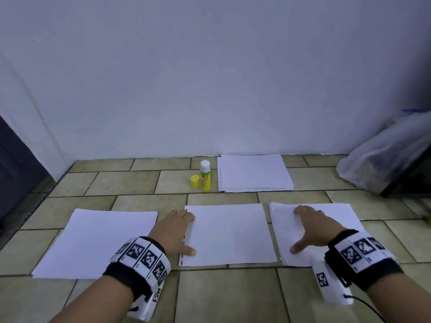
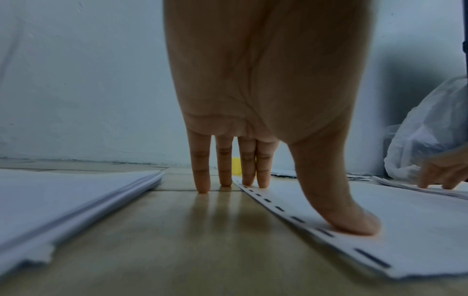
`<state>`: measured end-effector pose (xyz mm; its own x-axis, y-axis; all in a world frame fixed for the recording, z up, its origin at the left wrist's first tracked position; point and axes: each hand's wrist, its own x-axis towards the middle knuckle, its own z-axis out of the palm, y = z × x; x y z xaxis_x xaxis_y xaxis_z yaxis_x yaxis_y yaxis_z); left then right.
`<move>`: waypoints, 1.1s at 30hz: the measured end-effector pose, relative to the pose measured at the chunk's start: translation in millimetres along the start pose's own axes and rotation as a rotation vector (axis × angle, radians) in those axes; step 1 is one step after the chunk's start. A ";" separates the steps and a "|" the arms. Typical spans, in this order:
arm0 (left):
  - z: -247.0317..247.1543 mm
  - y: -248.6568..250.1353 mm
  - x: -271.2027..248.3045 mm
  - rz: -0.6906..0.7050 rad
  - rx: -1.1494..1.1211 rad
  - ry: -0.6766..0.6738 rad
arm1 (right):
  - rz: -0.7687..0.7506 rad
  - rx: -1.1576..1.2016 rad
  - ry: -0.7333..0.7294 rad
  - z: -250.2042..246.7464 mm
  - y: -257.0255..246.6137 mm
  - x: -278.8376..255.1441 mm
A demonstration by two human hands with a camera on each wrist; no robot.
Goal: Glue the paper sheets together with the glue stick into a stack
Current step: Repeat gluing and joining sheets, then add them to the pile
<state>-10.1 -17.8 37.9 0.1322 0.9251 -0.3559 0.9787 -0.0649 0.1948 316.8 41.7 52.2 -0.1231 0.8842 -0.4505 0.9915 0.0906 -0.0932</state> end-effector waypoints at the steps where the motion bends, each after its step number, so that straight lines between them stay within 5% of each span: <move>1: 0.3 0.1 -1.4 0.003 0.004 0.002 | -0.012 0.032 0.016 1.5 1.3 -1.0; 19: 2.6 0.2 -8.4 0.013 -0.014 0.007 | -0.021 0.114 0.001 -9.3 2.0 -16.4; 23: 4.1 -1.2 -7.7 0.016 -0.018 0.002 | -0.013 0.217 0.106 -22.4 0.6 -24.3; 29: 2.6 -1.5 -7.3 0.016 -0.012 -0.005 | -0.135 0.240 0.322 -52.6 -58.1 -57.5; 33: 1.8 0.4 -8.1 0.014 -0.009 0.004 | -0.294 0.181 0.260 -22.5 -118.7 -46.8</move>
<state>-10.5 -26.0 39.3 0.1453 0.9255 -0.3497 0.9753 -0.0747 0.2077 205.7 -0.2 104.3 -0.3621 0.9208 -0.1451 0.8896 0.2949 -0.3489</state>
